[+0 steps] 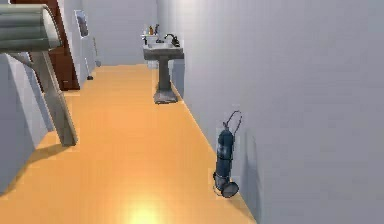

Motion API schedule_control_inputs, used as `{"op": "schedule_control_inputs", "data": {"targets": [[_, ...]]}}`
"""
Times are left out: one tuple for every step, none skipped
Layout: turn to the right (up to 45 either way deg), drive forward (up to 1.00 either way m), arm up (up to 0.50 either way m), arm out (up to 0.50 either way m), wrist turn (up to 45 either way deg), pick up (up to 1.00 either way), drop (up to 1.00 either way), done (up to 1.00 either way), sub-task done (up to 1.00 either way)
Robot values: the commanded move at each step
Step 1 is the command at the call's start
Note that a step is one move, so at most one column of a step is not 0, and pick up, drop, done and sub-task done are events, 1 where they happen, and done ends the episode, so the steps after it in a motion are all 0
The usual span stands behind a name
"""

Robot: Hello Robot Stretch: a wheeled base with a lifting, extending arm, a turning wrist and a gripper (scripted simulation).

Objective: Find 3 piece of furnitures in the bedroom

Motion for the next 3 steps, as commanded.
{"op": "schedule_control_inputs", "data": {"targets": [[-9.0,0.00,0.00,0.00,0.0,0.00,0.00,0.00,0.00],[0.0,0.45,0.00,0.00,0.0,0.00,0.00,0.00,0.00],[-12.0,0.00,0.00,0.00,0.0,0.00,0.00,0.00,0.00]]}}
